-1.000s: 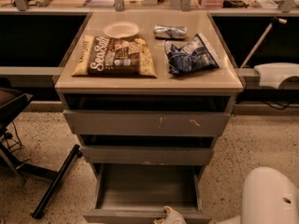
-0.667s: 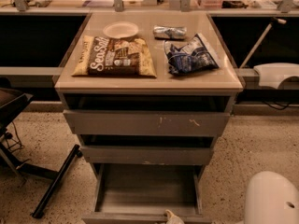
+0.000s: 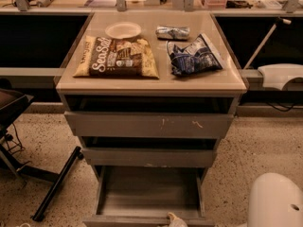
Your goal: Open bottom drawer
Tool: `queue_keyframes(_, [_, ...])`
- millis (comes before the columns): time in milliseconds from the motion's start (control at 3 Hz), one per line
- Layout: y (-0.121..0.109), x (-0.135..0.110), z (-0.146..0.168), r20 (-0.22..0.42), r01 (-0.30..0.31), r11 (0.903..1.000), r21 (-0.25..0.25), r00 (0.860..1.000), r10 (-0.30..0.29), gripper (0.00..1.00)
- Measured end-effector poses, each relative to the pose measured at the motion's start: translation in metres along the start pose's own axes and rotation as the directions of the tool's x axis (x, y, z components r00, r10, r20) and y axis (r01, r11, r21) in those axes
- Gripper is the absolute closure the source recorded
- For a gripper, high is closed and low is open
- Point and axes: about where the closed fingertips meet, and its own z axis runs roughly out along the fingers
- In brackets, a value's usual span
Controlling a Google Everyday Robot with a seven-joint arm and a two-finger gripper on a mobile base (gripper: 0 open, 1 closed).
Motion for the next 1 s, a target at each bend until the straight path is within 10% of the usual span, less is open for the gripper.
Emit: queue_keyframes(1000, [0.0000, 0.0000, 0.0000, 0.000, 0.000, 1.0000, 0.000, 1.000, 0.000, 0.11])
